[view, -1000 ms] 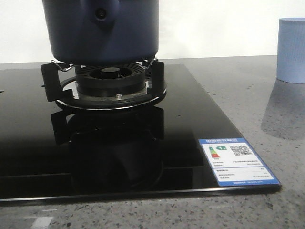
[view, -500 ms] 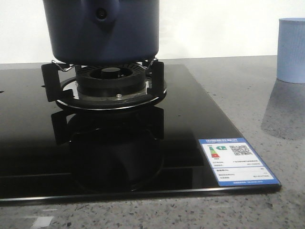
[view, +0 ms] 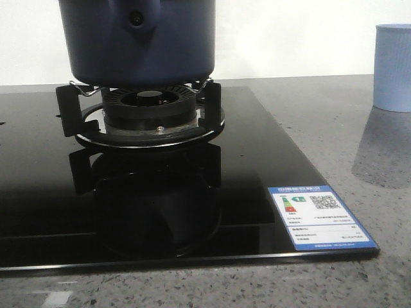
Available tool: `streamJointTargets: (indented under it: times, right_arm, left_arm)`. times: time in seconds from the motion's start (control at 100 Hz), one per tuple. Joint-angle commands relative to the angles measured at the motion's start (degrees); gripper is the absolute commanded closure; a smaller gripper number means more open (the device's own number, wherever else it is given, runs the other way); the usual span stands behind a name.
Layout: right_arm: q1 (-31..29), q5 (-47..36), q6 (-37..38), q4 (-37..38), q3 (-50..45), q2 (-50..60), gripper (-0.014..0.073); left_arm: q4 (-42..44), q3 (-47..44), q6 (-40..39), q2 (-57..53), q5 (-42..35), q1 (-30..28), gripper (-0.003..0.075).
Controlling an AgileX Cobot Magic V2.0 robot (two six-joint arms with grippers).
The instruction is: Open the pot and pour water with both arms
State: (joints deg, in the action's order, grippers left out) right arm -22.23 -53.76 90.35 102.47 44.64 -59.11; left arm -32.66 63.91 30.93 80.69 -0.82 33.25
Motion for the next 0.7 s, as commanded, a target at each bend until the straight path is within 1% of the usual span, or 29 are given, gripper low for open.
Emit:
streamJointTargets:
  times: [0.0, 0.07, 0.12, 0.16, 0.21, 0.22, 0.23, 0.24, 0.26, 0.27, 0.3, 0.31, 0.32, 0.33, 0.34, 0.35, 0.36, 0.37, 0.38, 0.41, 0.59, 0.64, 0.69]
  right_arm:
    - [-0.33, -0.21, 0.23, -6.34, 1.3, 0.98, -0.0045]
    - [-0.33, -0.24, 1.29, -9.69, 1.3, 0.98, -0.001]
    - [-0.33, -0.24, 2.08, -11.8, 1.3, 0.98, 0.005]
    - [-0.33, -0.34, 2.29, -12.95, 1.3, 0.98, 0.0127]
    - [-0.33, -0.49, 2.29, -13.52, 1.3, 0.98, 0.0242]
    - [-0.33, -0.77, 2.29, -13.71, 1.3, 0.98, 0.0278]
    - [-0.33, -0.8, 2.29, -13.88, 1.3, 0.98, 0.0297]
    - [-0.33, -0.96, 2.29, -14.03, 1.3, 0.98, 0.0334]
    - [-0.33, -1.36, 2.29, -14.31, 1.3, 0.98, 0.0372]
    - [-0.33, -1.61, 2.29, -14.65, 1.3, 0.98, 0.041]
    - [-0.33, -2.34, 2.29, -15.26, 1.3, 0.98, 0.0485]
    - [-0.33, -2.53, 2.29, -15.61, 1.3, 0.98, 0.0522]
    - [-0.33, -2.82, 2.29, -15.85, 1.3, 0.98, 0.0541]
    - [-0.33, -2.96, 2.29, -16.02, 1.3, 0.98, 0.0559]
    - [-0.33, -3.15, 2.29, -16.51, 1.3, 0.98, 0.0595]
    - [-0.33, -3.23, 2.29, -16.76, 1.3, 0.98, 0.0613]
    - [-0.33, -3.22, 2.29, -17.32, 1.3, 0.98, 0.0648]
    - [-0.33, -3.35, 2.29, -17.64, 1.4, 0.98, 0.0665]
    - [-0.33, -3.35, 2.29, -18.49, 1.4, 0.98, 0.0669]
    - [-0.33, -3.1, 2.29, -20.1, 1.4, 0.98, 0.0661]
    - [-0.33, 2.7, 2.45, -31.64, 2.92, 0.98, 0.065]
    - [-0.33, 4.73, 2.99, -33.43, 4.15, 1.23, 0.0649]
    - [-0.33, 7.42, 3.38, -33.56, 5.57, 1.79, 0.0649]
  left_arm:
    - [0.61, 1.98, -0.25, -5.27, -3.27, 0.37, 0.0195]
    - [3.05, 1.98, -0.25, -8.22, -2.9, 0.37, 0.0198]
    - [4.91, 1.98, -0.25, -10.28, -2.9, 0.37, 0.0225]
    - [6.66, 1.98, -0.25, -11.98, -2.9, 0.15, 0.0258]
    - [7.67, 1.98, -0.25, -13.97, -2.9, -0.72, 0.0324]
    - [7.72, 1.98, -0.25, -14.47, -2.9, -1.0, 0.036]
    - [7.72, 1.98, -0.25, -14.73, -2.9, -1.0, 0.036]
    - [7.72, 1.98, -0.25, -15.22, -2.9, -1.32, 0.0385]
    - [7.72, 1.98, -0.25, -15.69, -2.9, -1.93, 0.0426]
    - [7.72, 1.98, -0.25, -16.15, -2.9, -2.15, 0.044]
    - [7.72, 1.98, -0.25, -17.06, -2.9, -3.13, 0.05]
    - [7.72, 1.98, -0.25, -17.47, -2.9, -3.65, 0.0531]
    - [7.72, 1.98, -0.25, -17.66, -2.9, -3.91, 0.0546]
    - [7.72, 1.98, -0.25, -17.86, -2.9, -4.45, 0.0577]
    - [7.72, 1.98, -0.25, -18.43, -2.9, -5.0, 0.0608]
    - [7.72, 1.98, -0.25, -18.43, -2.9, -5.28, 0.0608]
    - [7.72, 1.98, -0.25, -18.79, -2.9, -5.56, 0.0639]
    - [7.72, 1.98, -0.25, -18.97, -2.9, -5.85, 0.0654]
    - [7.72, 1.98, -0.25, -19.32, -2.9, -6.44, 0.0684]
    - [7.72, 1.98, -0.25, -19.93, -2.8, -7.66, 0.0742]
    - [6.29, 1.98, -0.25, -24.06, -0.78, -15.25, 0.0741]
    - [5.6, 1.98, -0.25, -25.13, -0.15, -17.23, 0.0741]
    - [5.45, 1.98, -0.25, -26.27, 0.82, -19.28, 0.0741]
